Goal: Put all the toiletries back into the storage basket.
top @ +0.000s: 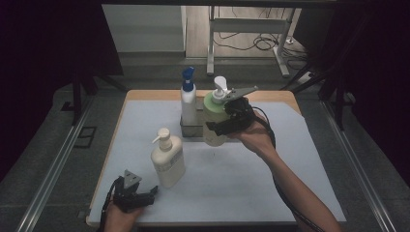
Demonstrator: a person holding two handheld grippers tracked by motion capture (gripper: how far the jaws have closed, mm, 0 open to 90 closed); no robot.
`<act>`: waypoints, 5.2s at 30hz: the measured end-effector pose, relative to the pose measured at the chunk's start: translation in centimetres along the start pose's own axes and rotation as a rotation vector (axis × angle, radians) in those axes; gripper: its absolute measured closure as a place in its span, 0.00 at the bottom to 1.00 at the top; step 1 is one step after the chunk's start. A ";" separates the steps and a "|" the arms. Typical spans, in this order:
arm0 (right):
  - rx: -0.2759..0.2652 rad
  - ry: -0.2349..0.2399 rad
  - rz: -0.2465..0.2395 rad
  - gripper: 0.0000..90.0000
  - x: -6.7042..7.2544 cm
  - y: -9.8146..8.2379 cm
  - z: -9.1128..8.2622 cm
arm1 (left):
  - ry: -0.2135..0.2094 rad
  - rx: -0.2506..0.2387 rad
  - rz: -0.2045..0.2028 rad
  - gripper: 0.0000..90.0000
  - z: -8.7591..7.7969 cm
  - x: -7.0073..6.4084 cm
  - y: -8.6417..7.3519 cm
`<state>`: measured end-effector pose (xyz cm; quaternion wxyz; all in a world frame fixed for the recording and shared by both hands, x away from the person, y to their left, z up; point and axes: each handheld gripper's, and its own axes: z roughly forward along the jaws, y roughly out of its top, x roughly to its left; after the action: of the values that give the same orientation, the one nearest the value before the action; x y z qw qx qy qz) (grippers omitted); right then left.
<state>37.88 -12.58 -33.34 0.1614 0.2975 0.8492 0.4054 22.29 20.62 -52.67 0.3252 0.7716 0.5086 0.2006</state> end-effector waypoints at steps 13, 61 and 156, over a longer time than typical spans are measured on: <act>0.004 -0.049 0.035 0.14 -1.8 1.8 1.6 | 0.000 0.000 0.001 0.14 0.0 0.0 0.0; 0.037 -0.144 0.080 0.14 -5.6 2.4 8.1 | -0.001 0.001 0.003 0.14 0.0 0.0 0.0; 0.038 -0.057 0.063 0.18 -5.6 -4.0 6.8 | -0.001 0.001 0.003 0.14 0.0 0.0 0.0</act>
<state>44.16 -14.07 -40.45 0.1669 0.3386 0.8420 0.3855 22.27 20.64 -52.68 0.3249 0.7724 0.5076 0.2006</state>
